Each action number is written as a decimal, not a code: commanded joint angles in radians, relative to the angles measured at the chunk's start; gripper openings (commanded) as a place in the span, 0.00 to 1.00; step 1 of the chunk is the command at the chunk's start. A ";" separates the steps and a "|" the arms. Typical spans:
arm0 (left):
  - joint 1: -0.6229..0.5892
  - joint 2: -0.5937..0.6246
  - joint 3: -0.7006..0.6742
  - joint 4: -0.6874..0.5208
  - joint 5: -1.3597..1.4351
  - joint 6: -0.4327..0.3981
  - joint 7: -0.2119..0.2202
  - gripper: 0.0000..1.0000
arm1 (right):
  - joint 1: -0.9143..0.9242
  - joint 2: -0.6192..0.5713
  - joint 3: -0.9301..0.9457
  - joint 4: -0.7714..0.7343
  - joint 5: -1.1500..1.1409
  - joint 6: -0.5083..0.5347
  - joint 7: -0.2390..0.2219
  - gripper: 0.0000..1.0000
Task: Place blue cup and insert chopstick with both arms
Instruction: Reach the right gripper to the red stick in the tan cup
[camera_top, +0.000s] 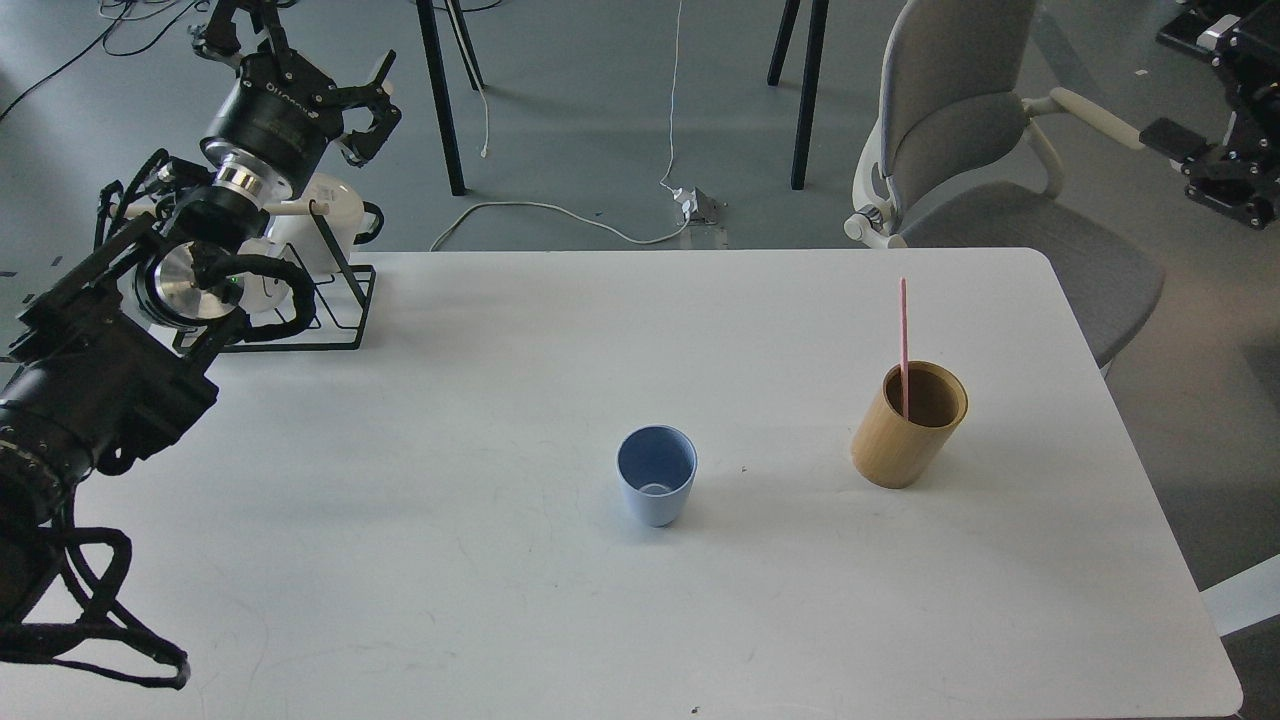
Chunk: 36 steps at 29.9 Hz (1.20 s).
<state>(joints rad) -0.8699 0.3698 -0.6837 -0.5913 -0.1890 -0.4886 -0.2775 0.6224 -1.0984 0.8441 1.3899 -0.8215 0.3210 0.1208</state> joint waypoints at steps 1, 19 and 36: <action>0.049 0.011 -0.023 0.011 -0.024 0.000 0.003 0.99 | 0.000 0.026 -0.023 0.015 -0.163 -0.010 -0.012 0.99; 0.092 0.011 0.032 0.005 0.014 0.000 0.001 0.99 | 0.128 0.222 -0.364 -0.048 -0.692 -0.068 -0.001 0.68; 0.095 0.012 0.030 0.010 0.013 0.000 -0.006 0.99 | 0.327 0.394 -0.619 -0.203 -0.757 -0.069 0.006 0.48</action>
<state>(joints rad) -0.7734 0.3811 -0.6523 -0.5815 -0.1749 -0.4888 -0.2823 0.9493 -0.7383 0.2334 1.2019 -1.5760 0.2516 0.1272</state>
